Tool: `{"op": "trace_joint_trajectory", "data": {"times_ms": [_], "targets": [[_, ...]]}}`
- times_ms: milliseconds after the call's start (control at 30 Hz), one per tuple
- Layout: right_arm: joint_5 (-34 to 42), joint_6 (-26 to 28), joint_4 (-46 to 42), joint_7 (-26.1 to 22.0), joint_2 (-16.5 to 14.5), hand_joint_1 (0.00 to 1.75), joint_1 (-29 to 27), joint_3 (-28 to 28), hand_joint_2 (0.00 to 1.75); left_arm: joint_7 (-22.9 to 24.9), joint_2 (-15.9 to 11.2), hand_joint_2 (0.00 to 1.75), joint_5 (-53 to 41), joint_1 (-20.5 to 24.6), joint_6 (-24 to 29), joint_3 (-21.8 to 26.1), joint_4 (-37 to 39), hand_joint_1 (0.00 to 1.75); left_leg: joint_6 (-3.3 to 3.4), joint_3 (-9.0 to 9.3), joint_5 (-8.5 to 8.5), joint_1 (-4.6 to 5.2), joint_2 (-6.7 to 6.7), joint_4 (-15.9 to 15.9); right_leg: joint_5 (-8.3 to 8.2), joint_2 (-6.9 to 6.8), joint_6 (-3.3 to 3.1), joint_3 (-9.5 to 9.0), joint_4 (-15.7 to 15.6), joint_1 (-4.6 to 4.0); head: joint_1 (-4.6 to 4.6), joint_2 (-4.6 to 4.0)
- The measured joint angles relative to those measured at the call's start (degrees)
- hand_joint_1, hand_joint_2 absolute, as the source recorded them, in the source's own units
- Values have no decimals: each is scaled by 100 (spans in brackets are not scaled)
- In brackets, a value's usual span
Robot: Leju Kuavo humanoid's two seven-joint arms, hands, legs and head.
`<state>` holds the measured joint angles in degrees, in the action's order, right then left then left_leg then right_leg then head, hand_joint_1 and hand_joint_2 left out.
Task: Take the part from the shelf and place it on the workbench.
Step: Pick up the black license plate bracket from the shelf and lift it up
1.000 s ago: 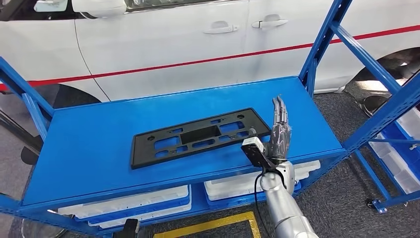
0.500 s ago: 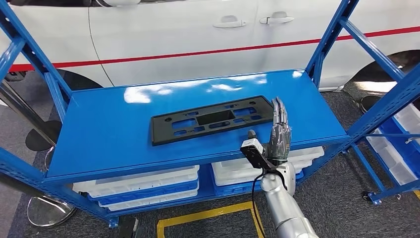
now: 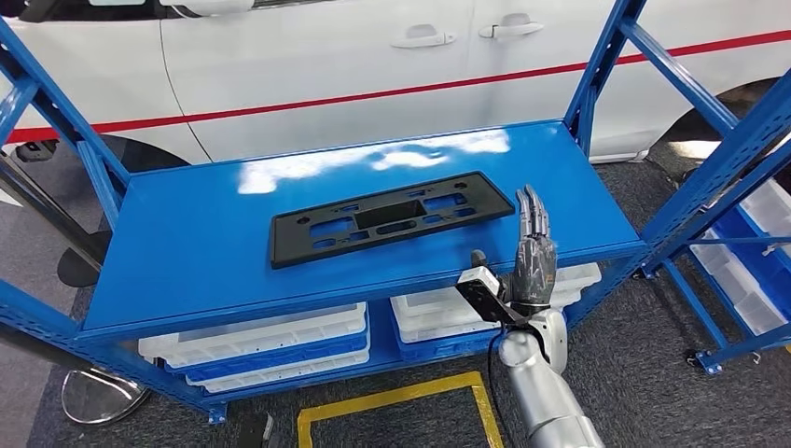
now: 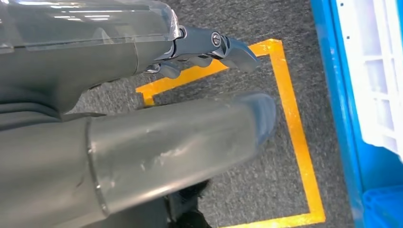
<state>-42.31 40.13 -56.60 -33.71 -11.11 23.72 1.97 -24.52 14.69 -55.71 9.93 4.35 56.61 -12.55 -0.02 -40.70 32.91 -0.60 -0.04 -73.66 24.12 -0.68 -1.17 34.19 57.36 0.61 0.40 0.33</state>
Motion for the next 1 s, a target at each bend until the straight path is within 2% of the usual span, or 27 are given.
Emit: {"op": "trace_joint_trajectory", "data": {"times_ms": [33,67,133,167,200,300,367,400,467,500,533,567,600,633,667,700,733,767,833,867,933,1000], "targets": [[-53,0,-5,24,13,0,-15,-1,0,0,0,0,3,-13,1,0,0,0,-19,-29,-10,-14,1,-95,-2,0,3,17,17,2,-1,0],[-100,0,-11,50,27,0,-23,-1,0,0,0,0,5,-22,2,0,0,0,-33,62,-129,-28,3,46,-1,0,11,31,42,8,-1,0],[-153,0,-32,78,54,0,-27,-3,0,0,1,0,7,-25,9,-1,0,0,-39,480,-467,-55,11,811,21,1,47,60,117,20,-1,0],[-163,0,-46,84,66,0,-25,-3,0,-2,5,0,6,-22,13,-2,0,0,-23,654,-573,-54,10,1148,35,2,80,80,162,11,-1,0],[-173,0,-60,87,76,0,-24,-5,0,-3,9,0,6,-19,16,-3,0,0,6,750,-616,-47,6,1347,41,2,119,98,193,1,-1,0],[-190,0,-91,92,99,0,-23,-15,0,-4,22,0,7,-25,21,-9,0,0,129,749,-645,-23,-16,1408,12,4,233,124,191,-7,0,0],[-192,0,-110,93,122,0,-19,-19,0,-5,37,0,7,-23,22,-16,0,0,210,748,-697,-38,-16,1457,113,13,291,178,309,14,2,0],[-192,0,-117,93,136,0,-16,-20,0,-6,44,0,7,-19,23,-20,0,0,243,742,-721,-49,-13,1480,262,21,315,279,532,22,2,0],[-194,0,-119,93,158,0,-26,-21,0,-7,52,0,7,-14,26,-26,0,0,275,709,-742,-47,-11,1486,649,36,355,611,1259,28,3,0],[-209,0,-119,101,167,0,-40,-21,0,-7,52,0,7,-17,27,-28,0,0,279,693,-748,-44,-15,1485,782,40,368,771,1603,30,2,0],[-241,0,-119,116,176,0,-55,-22,0,-8,52,0,7,-21,27,-28,0,0,280,684,-753,-42,-22,1484,806,41,372,846,1775,30,2,0],[-292,0,-120,137,187,0,-64,-24,0,-10,52,0,8,-24,28,-28,0,0,277,680,-758,-41,-32,1483,724,43,367,811,1732,30,2,0],[-361,0,-126,165,198,0,-66,-25,0,-13,54,0,9,-25,30,-29,0,0,270,683,-761,-41,-44,1483,550,47,351,659,1460,29,2,0],[-450,0,-141,194,216,0,-63,-27,44,-15,58,0,11,-24,32,-30,0,0,261,689,-764,-41,-53,1483,347,54,325,433,1042,26,3,0],[-565,0,-158,238,237,0,-51,-28,87,-18,63,0,13,-23,33,-32,0,0,242,687,-766,-31,-58,1479,209,63,294,223,639,13,2,0],[-706,0,-178,296,259,0,-36,-29,131,-21,69,0,15,-20,34,-33,0,0,216,681,-770,-23,-62,1477,122,70,263,77,336,-4,2,0],[-910,0,-191,379,286,0,-19,-32,175,-22,73,0,18,-18,36,-34,0,0,186,673,-773,-17,-61,1476,101,74,236,10,178,-23,2,0],[-1190,0,-195,503,324,0,-2,-39,175,-24,74,0,20,-17,37,-36,0,0,152,667,-779,-12,-61,1483,118,74,213,7,143,-41,1,0],[-1900,0,-188,819,425,0,35,-76,175,-24,73,0,18,-17,39,-41,0,0,89,665,-769,-13,-57,1478,90,66,153,4,110,-22,1,0],[-2208,0,-156,980,495,0,78,-113,175,-24,71,0,15,-17,40,-46,0,0,67,632,-708,-11,-50,1403,74,57,110,-3,86,-4,-1,0],[-2518,-1,23,1227,653,0,216,-255,175,-25,65,0,11,-16,42,-63,0,0,41,404,-405,-19,-35,901,47,34,39,-8,50,17,-4,0],[-2651,-2,257,1432,839,0,337,-456,175,-26,54,0,16,-24,42,-78,0,0,21,48,-51,-24,-31,133,45,19,12,6,56,7,-5,0]]}}
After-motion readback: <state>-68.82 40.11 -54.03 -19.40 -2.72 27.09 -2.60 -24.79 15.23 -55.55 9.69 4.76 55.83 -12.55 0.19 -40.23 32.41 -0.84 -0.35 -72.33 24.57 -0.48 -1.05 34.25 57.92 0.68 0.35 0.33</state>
